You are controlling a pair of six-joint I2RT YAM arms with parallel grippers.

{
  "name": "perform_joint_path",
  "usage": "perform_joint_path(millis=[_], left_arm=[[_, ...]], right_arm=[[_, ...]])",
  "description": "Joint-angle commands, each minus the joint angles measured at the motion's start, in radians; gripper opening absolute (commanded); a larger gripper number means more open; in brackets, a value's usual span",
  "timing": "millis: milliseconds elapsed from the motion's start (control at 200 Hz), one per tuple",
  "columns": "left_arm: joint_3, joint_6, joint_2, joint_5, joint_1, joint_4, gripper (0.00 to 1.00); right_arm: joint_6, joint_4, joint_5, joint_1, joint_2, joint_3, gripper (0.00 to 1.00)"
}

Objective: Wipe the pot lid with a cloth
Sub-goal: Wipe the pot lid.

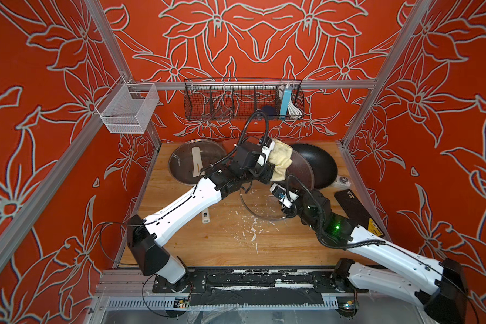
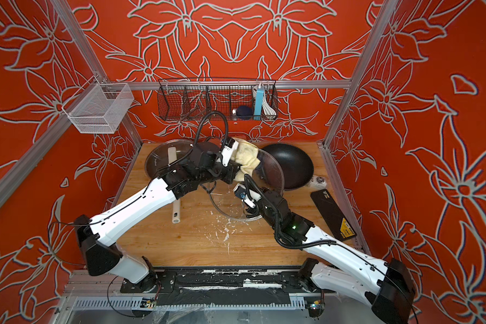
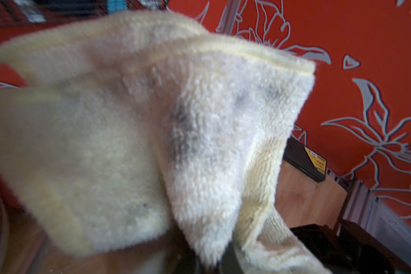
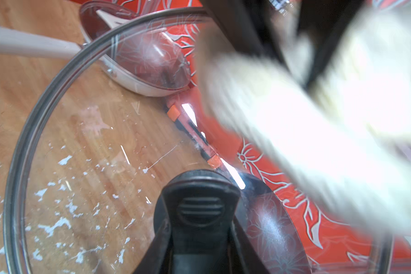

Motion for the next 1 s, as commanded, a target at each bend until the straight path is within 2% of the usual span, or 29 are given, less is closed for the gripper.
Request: perform_joint_path(millis=[0, 220, 435, 535, 726, 806, 991], left_arm=[[-0.074, -0.039, -0.092, -0.101, 0.011, 0.118, 0.00], [-0.308, -0.069, -0.247, -0.155, 0.013, 0.269, 0.00], [-0.503, -0.038, -0.346, -0.096, 0.013, 0.384, 0.00], [-0.560, -0.003, -0.370, -0.051, 0.013, 0.399, 0.00], [-0.641, 0.010, -0.386, 0.040, 0.013, 0.419, 0.00], [-0.651, 0.004, -0.387, 0.091, 0.013, 0.416, 0.00], [-0.674, 0.003, -0.376, 0.169, 0.013, 0.438, 0.00]], right_arm=[[0.082, 0.219, 0.057, -0.028, -0.058, 0.042, 0.00], [0.228, 0.172, 0.086, -0.091, -0.049, 0.093, 0.00], [0.412, 0.036, 0.245, -0.159, -0.011, 0.209, 0.00], [0.479, -0.107, 0.280, -0.213, 0.027, 0.298, 0.00], [0.516, -0.307, 0.314, -0.306, 0.106, 0.429, 0.00], [0.539, -0.383, 0.296, -0.358, 0.137, 0.478, 0.00], [0.608, -0.543, 0.154, -0.470, 0.207, 0.565, 0.00]])
